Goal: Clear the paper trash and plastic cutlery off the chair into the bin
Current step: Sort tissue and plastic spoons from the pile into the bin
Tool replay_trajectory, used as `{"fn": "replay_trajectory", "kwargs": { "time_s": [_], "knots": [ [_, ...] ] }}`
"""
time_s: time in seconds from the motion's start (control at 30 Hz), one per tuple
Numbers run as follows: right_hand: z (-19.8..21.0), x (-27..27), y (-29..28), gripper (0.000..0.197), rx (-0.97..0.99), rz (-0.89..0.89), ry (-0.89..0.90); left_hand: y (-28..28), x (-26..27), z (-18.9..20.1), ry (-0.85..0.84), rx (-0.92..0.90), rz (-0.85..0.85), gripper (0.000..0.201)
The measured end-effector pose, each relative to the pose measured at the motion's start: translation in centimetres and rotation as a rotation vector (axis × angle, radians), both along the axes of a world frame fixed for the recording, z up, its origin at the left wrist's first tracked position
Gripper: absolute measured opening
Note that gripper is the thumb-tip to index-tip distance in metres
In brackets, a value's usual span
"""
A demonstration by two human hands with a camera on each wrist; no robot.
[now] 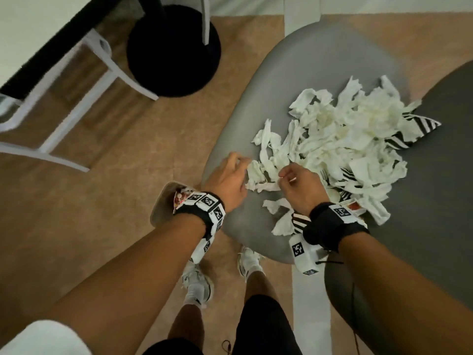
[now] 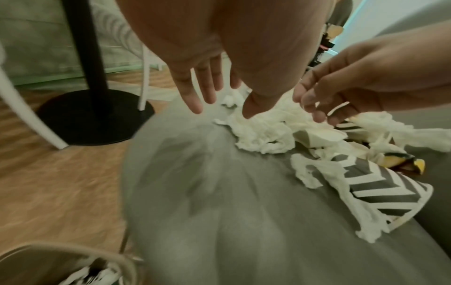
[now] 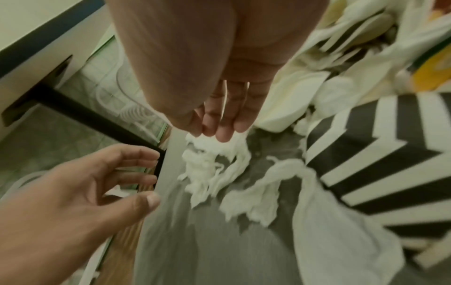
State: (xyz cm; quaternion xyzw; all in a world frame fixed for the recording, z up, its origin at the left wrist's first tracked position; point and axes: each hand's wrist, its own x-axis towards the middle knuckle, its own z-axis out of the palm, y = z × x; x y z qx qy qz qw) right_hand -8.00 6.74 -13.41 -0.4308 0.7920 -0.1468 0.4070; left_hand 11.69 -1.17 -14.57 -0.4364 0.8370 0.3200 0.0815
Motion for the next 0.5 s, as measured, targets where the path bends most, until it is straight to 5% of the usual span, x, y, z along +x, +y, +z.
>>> {"fn": "replay_trajectory", "kwargs": {
  "time_s": [0.27,0.5],
  "knots": [
    [-0.5,-5.9,0.5,0.014,-0.077,-0.091,0.043,0.3,-7.5,-1.7,-0.189,0.001,-0.227,0.094],
    [-1.1,-8.4,-0.8,0.044,-0.188,0.069,0.372,-1.4,-8.4,-2.0,-0.225,0.09,-0.286,0.027]
  ]
}}
